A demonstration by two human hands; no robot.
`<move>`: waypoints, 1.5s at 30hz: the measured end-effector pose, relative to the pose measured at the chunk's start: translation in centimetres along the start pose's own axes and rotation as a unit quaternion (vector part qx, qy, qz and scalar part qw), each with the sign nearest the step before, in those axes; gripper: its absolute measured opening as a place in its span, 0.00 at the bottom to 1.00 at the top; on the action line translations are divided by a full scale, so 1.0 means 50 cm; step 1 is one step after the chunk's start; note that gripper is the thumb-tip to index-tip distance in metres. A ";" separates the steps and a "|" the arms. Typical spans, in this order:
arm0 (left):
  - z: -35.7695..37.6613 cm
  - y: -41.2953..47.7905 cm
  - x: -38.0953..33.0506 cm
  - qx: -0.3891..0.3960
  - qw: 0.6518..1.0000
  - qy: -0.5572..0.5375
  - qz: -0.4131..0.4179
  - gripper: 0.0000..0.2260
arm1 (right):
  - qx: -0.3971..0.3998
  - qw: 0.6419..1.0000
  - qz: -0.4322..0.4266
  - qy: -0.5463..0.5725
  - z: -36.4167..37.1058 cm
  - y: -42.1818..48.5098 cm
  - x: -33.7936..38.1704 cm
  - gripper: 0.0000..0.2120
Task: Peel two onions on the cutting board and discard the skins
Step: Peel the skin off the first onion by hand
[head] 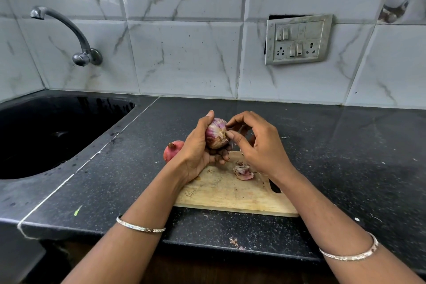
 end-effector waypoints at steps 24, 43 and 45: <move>0.005 -0.001 0.004 0.011 1.000 0.015 -0.011 0.27 | 0.081 0.996 0.044 0.012 0.030 -0.007 -0.020 0.05; 0.001 0.008 0.013 0.022 0.998 -0.051 -0.017 0.29 | 0.008 0.994 0.079 0.068 0.000 -0.006 -0.014 0.12; 0.001 0.008 0.014 0.022 0.998 -0.047 -0.019 0.29 | 0.009 0.994 0.083 0.067 0.002 -0.005 -0.018 0.12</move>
Point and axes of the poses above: each hand's wrist, its own y-axis towards the middle knuckle, its own z-axis out of the palm, x = y × z, the point moved 9 cm from there along y, towards the middle knuckle, and after that the axes turned 11 degrees about y, right-handed, at the moved point
